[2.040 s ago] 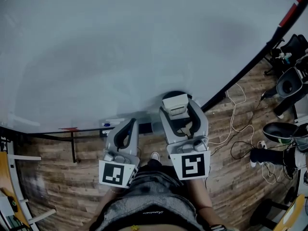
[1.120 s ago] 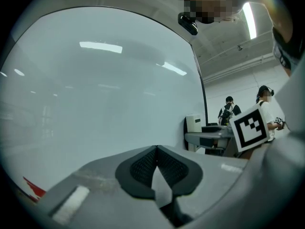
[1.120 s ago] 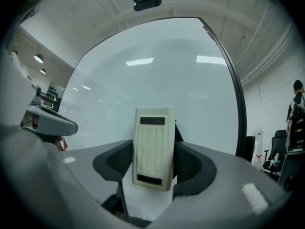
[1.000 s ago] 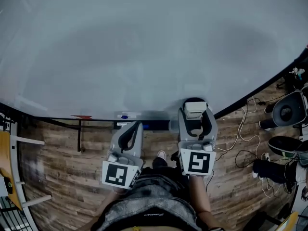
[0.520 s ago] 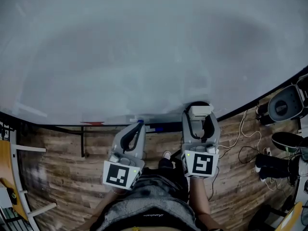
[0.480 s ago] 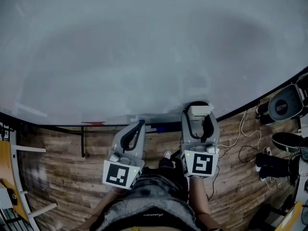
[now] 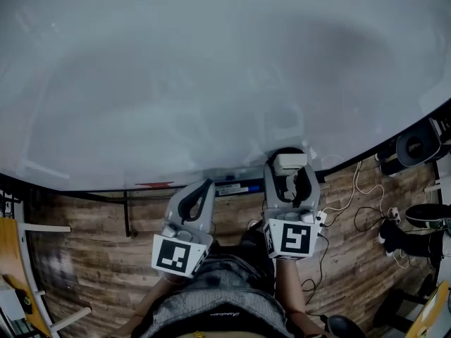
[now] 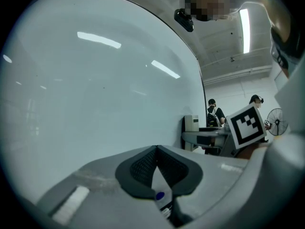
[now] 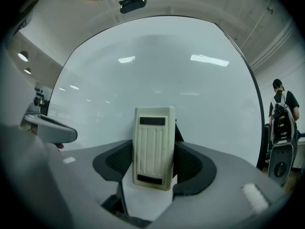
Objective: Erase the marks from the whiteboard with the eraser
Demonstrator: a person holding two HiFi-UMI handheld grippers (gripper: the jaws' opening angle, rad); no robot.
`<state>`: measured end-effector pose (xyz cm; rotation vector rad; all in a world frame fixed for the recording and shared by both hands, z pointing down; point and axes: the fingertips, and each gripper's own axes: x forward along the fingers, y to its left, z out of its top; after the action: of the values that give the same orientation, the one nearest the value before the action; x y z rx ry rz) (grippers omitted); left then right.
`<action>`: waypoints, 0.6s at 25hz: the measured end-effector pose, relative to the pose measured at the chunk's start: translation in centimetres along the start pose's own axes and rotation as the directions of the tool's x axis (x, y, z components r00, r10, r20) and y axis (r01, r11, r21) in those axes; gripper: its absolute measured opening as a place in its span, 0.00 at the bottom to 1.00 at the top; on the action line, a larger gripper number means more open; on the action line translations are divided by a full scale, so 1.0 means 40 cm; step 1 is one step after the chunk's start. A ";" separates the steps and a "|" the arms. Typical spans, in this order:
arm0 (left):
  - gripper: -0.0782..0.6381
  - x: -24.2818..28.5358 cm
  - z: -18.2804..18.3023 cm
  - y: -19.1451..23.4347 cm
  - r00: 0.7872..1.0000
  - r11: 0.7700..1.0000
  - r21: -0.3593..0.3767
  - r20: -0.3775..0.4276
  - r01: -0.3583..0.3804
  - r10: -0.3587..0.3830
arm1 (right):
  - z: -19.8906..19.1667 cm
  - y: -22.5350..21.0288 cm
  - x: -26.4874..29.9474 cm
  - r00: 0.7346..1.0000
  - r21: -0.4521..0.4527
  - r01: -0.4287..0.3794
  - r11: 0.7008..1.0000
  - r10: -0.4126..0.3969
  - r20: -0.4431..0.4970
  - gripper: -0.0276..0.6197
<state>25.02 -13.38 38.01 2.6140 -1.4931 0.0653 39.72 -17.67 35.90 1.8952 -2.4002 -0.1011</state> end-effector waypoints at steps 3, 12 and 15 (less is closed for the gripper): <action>0.11 -0.026 -0.002 0.030 1.000 1.000 0.007 0.003 0.011 -0.012 | 0.004 0.051 0.005 1.000 0.000 -0.002 1.000 0.002 0.005 0.45; 0.11 -0.125 -0.022 0.128 1.000 1.000 0.015 -0.002 0.002 -0.002 | 0.008 0.191 0.023 1.000 0.004 -0.019 1.000 0.019 0.009 0.45; 0.11 -0.170 -0.024 0.154 1.000 1.000 0.012 -0.004 -0.014 0.014 | 0.012 0.237 0.016 1.000 0.004 -0.026 1.000 0.026 0.014 0.45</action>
<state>16.28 -10.53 38.82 2.6112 -1.5146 0.0807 30.35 -16.10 36.40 1.8706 -2.4349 -0.1080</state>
